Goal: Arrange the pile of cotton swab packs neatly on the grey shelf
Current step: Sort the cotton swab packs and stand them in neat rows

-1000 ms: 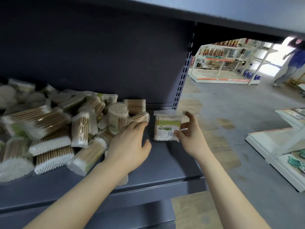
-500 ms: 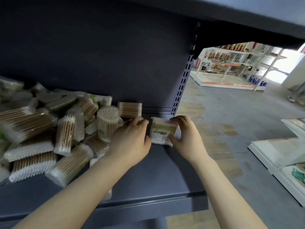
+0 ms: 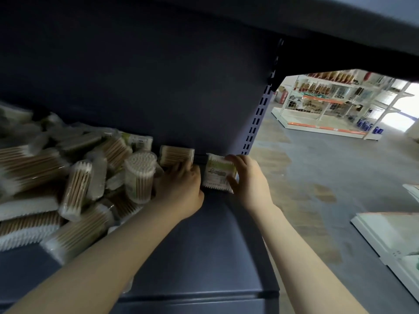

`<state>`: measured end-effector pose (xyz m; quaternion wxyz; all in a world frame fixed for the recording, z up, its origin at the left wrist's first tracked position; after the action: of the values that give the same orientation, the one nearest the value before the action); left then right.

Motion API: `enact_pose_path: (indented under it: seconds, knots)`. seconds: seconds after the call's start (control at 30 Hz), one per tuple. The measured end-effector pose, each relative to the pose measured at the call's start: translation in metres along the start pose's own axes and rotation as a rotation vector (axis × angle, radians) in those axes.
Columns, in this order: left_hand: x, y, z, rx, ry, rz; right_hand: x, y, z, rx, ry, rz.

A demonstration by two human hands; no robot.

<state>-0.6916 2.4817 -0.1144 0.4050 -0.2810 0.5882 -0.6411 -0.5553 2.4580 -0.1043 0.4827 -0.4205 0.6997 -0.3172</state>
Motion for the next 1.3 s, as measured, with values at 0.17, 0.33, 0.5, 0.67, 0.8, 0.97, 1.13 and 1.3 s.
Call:
enact_pose_path:
  seconds: [0.17,0.33,0.5,0.67,0.8,0.97,1.13,1.3]
  knots:
    - [-0.015,0.006,-0.005,-0.015,-0.026,-0.003,-0.013,0.003,0.006,0.043,-0.018,0.018]
    - [-0.025,0.008,-0.009,-0.104,-0.044,0.0,-0.024,0.005,0.008,0.056,-0.026,0.015]
    - [-0.027,0.011,-0.013,-0.139,-0.077,-0.038,-0.031,0.006,0.007,0.033,-0.022,-0.021]
    - [-0.028,0.011,-0.015,-0.114,-0.074,-0.049,-0.037,0.008,0.011,0.037,-0.021,0.04]
    - [-0.026,0.009,-0.014,-0.098,-0.072,-0.042,-0.04,0.007,0.012,0.032,-0.023,0.067]
    - [-0.025,0.006,-0.014,-0.095,-0.075,-0.013,-0.039,0.003,0.006,0.008,-0.036,0.054]
    - [-0.026,0.009,-0.015,-0.091,-0.07,-0.035,-0.04,0.007,0.009,0.006,-0.023,0.091]
    - [-0.026,0.009,-0.016,-0.099,-0.075,-0.028,-0.045,0.012,0.012,0.027,-0.022,0.102]
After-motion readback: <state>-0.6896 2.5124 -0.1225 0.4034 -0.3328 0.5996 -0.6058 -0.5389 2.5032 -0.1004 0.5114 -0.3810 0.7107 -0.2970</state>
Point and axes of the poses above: each hand's wrist, its own x-axis away from the middle knuckle, its own y-axis out of the palm, z = x × y, the point moved 9 cm from there along -x, towards the middle knuckle, and after that the axes turned 1 degree about -x, right-handed, at the moved point
